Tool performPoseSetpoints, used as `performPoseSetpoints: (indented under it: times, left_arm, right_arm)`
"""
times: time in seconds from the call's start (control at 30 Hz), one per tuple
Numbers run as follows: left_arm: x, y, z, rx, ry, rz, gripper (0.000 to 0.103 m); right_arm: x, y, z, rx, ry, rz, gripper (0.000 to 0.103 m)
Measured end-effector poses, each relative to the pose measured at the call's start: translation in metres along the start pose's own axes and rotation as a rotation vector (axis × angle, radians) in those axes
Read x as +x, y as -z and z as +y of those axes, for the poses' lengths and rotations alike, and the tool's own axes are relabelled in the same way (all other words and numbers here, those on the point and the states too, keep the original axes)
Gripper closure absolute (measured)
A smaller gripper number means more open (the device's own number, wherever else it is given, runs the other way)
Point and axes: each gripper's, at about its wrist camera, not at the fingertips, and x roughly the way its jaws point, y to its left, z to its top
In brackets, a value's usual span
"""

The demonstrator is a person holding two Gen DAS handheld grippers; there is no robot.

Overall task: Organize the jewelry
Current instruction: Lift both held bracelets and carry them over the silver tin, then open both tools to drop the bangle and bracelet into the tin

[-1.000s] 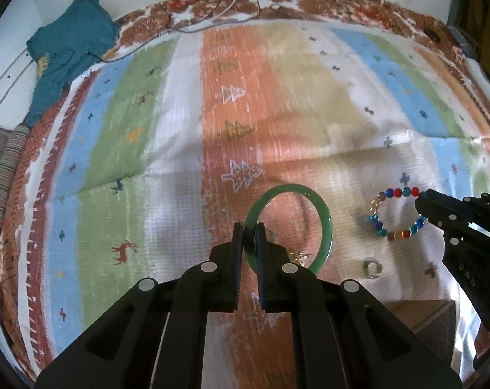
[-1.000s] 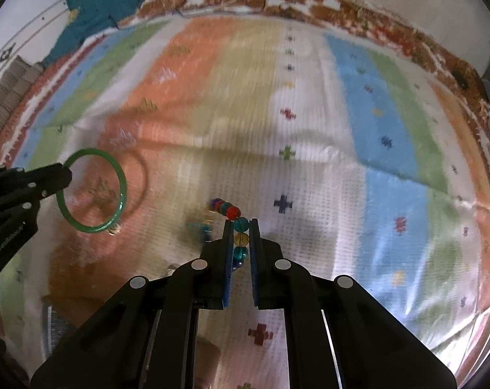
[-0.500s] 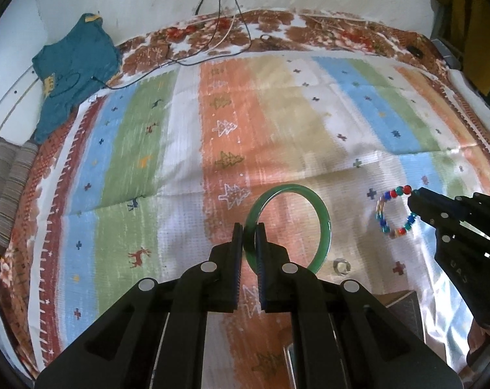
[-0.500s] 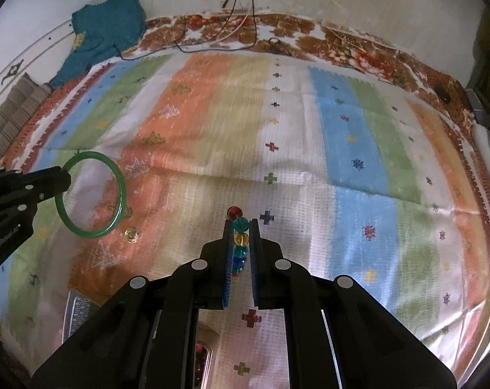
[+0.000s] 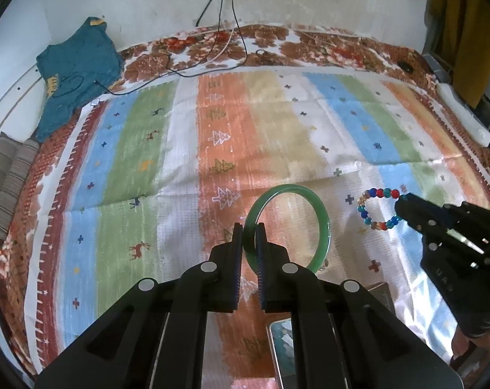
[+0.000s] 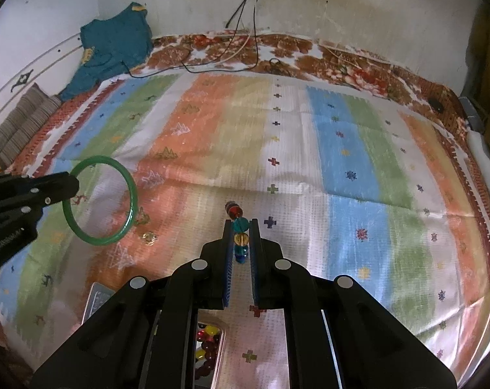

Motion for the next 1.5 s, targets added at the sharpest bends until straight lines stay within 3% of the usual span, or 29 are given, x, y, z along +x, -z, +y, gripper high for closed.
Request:
performPoseSetpoints:
  times: [0.73,1.5]
  left_arm:
    - [-0.049,0.024,-0.015,0.01,0.05,-0.07,0.096]
    - [-0.069,0.055,-0.019,0.005,0.043,-0.069,0.096]
  right_arm:
    - [-0.05,0.02,0.012,-0.013,-0.024,-0.078,0.093]
    - [-0.079,0.054,0.031,-0.063,-0.049,-0.066,0.093]
